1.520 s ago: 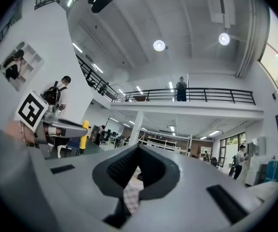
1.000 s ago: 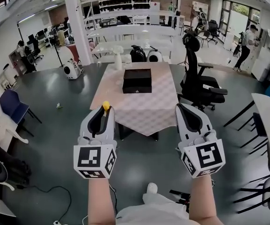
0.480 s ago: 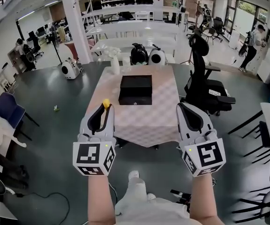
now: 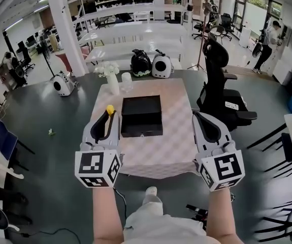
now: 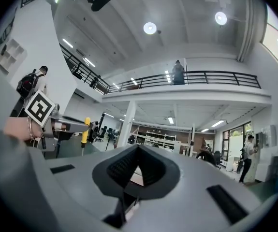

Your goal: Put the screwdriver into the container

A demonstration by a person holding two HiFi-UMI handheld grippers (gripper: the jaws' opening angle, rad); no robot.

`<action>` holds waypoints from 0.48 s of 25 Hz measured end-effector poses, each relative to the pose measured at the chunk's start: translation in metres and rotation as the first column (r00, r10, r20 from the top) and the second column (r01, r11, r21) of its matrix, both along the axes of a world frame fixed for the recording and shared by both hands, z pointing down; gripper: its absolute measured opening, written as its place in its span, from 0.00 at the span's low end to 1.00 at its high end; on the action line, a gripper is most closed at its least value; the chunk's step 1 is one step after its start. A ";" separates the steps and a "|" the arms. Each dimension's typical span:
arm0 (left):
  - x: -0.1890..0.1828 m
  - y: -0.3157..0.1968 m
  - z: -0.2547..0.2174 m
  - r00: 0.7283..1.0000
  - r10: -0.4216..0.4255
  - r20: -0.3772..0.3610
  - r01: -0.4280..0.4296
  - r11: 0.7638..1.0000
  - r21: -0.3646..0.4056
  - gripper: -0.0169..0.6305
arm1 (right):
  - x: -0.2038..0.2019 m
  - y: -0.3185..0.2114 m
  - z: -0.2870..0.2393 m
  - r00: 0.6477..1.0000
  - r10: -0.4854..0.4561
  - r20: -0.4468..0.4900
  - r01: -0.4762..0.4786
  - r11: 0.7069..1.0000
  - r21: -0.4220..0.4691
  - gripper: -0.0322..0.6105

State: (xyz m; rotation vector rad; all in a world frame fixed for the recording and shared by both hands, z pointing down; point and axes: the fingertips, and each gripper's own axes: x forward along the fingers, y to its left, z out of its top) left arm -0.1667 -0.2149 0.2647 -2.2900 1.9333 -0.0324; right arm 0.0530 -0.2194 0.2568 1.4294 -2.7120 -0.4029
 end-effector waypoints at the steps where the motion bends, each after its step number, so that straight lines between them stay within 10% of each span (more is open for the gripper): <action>1: -0.005 -0.018 0.001 1.000 0.007 0.001 -0.007 1.000 -0.005 0.14 | -0.004 -0.016 0.001 1.000 0.008 0.000 -0.008 1.000 -0.005 0.06; 12: -0.054 -0.181 0.017 0.996 0.093 -0.009 -0.093 0.993 -0.067 0.14 | -0.050 -0.167 0.012 0.996 0.086 -0.008 -0.087 0.995 -0.041 0.06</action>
